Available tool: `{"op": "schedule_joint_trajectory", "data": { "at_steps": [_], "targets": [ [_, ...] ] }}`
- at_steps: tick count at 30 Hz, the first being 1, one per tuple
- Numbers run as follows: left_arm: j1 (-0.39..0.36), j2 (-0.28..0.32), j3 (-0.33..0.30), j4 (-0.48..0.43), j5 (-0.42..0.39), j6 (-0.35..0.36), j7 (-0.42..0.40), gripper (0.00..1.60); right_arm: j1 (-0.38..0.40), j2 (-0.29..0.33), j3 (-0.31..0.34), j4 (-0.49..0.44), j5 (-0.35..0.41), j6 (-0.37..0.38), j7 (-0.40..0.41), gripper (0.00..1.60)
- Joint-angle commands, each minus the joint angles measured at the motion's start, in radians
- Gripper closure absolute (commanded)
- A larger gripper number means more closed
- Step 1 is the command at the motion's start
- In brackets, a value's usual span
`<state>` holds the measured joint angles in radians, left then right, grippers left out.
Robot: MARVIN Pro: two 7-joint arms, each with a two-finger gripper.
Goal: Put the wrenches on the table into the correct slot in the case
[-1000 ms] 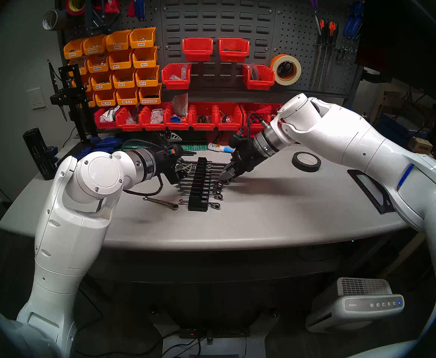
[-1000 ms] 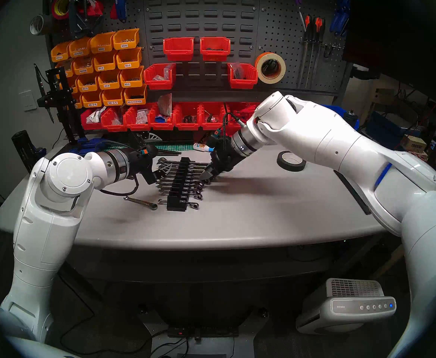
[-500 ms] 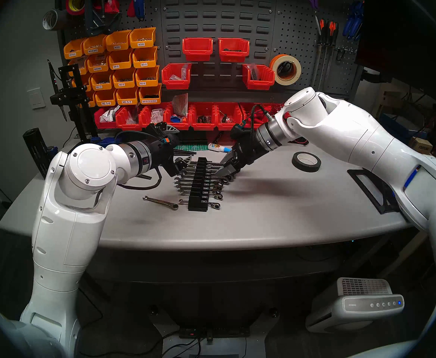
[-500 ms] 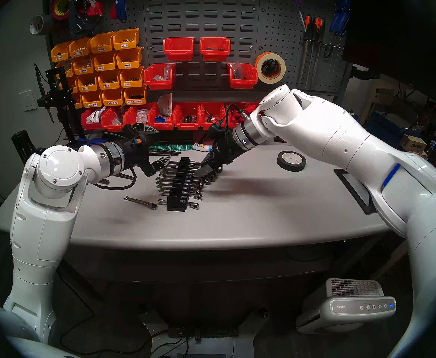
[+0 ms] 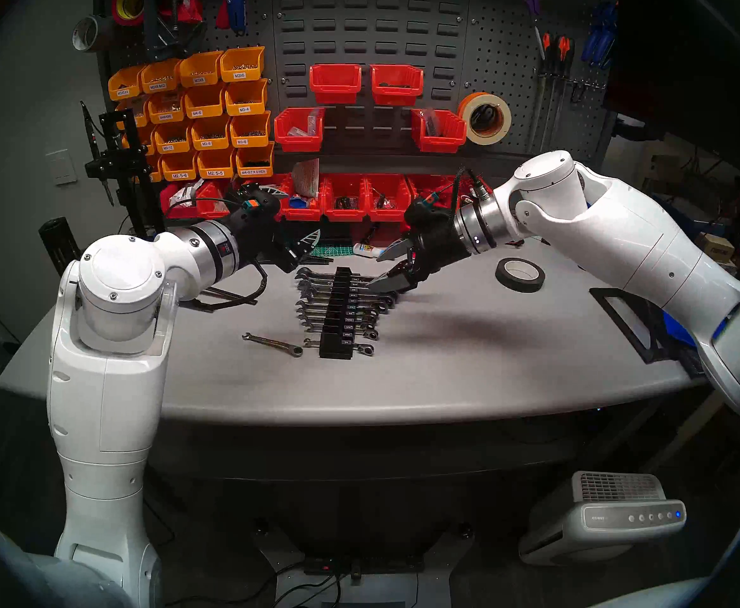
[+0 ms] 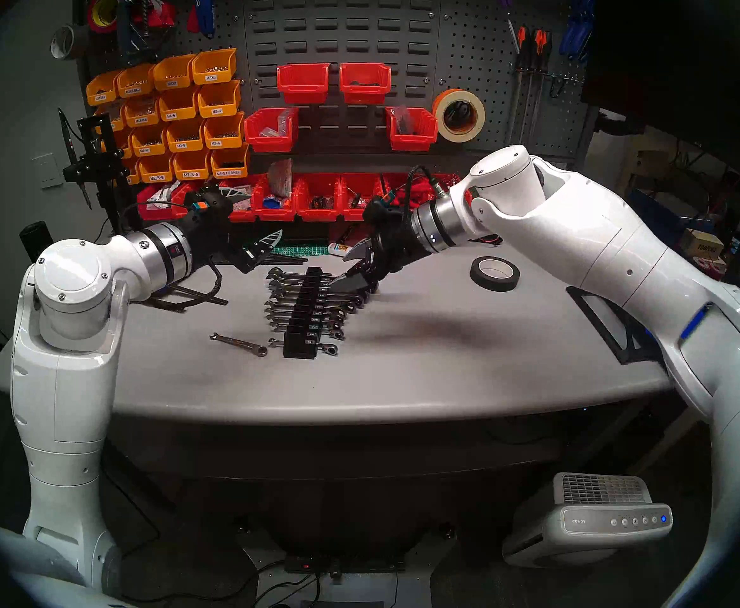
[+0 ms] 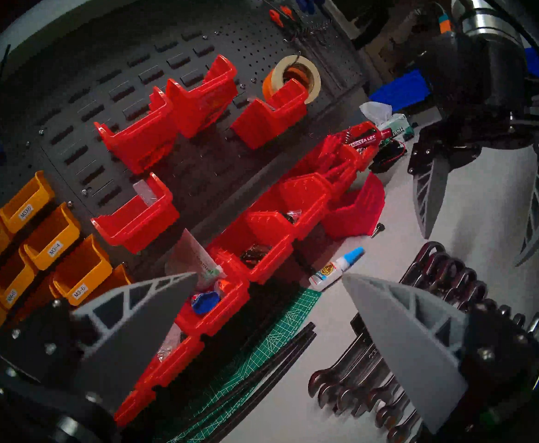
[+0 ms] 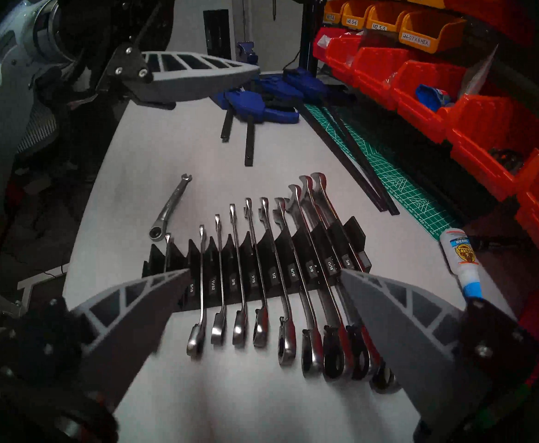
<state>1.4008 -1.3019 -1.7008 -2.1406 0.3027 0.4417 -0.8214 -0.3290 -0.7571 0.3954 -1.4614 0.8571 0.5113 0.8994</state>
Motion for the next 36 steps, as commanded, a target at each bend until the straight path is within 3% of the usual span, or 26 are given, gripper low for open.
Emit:
{"op": "schedule_joint_trajectory", "data": {
  "at_steps": [1, 5, 7, 10, 14, 28, 36],
  "targets": [
    [-0.002, -0.087, -0.04, -0.037, -0.065, -0.007, 0.042, 0.0, -0.065, 0.108, 0.078, -0.083, 0.039, -0.098, -0.049, 0.0],
    [0.004, -0.106, -0.048, -0.031, -0.084, -0.013, 0.056, 0.0, -0.128, 0.178, 0.109, -0.15, 0.089, -0.183, -0.106, 0.0],
    [0.004, -0.099, -0.049, -0.027, -0.082, -0.015, 0.052, 0.0, -0.143, 0.169, 0.125, -0.147, 0.083, -0.183, -0.115, 0.0],
    [0.003, -0.132, -0.052, -0.019, -0.095, -0.036, 0.082, 0.0, -0.194, 0.206, 0.132, -0.2, 0.122, -0.278, -0.182, 0.0],
    [-0.001, -0.142, -0.052, -0.022, -0.103, -0.039, 0.088, 0.0, -0.201, 0.194, 0.127, -0.213, 0.117, -0.302, -0.208, 0.0],
    [-0.019, -0.165, -0.069, 0.01, -0.118, -0.057, 0.12, 0.0, -0.185, 0.114, 0.107, -0.182, 0.111, -0.281, -0.244, 0.0],
    [-0.022, -0.166, -0.07, 0.004, -0.124, -0.053, 0.115, 0.0, -0.136, 0.009, 0.058, -0.164, 0.075, -0.194, -0.224, 0.0]
  ]
}}
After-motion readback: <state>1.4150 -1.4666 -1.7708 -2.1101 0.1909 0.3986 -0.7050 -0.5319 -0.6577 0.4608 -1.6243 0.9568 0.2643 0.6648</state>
